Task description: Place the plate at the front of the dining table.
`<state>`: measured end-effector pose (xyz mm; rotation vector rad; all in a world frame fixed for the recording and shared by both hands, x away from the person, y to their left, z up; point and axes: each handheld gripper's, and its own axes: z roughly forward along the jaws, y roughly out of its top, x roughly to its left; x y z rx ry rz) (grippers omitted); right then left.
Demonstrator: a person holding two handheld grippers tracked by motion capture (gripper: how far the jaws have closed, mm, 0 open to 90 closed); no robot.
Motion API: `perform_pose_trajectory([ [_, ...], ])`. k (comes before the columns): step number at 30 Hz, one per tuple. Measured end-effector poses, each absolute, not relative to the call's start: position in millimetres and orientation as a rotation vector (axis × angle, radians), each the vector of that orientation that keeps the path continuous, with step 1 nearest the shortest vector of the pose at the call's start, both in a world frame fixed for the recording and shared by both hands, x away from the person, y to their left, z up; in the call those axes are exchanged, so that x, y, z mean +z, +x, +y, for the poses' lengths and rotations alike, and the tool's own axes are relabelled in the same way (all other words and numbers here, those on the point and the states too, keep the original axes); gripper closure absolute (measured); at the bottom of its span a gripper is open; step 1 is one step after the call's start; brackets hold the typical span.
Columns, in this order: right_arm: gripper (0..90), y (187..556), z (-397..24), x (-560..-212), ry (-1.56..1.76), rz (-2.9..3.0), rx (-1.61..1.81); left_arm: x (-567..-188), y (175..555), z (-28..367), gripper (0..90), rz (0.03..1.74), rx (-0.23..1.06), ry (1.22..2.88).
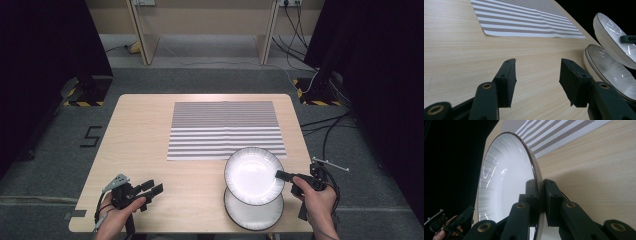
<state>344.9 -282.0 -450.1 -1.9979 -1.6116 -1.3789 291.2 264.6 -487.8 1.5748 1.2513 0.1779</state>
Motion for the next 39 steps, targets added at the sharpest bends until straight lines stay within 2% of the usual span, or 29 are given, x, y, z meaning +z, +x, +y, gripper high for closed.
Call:
perform_pose_trajectory([
  [39, 81.9, 379, -268, -436, -2.012, -1.601, -1.391, -501, 294, 275, 41.2, 1.305, 0.219, 1.557],
])
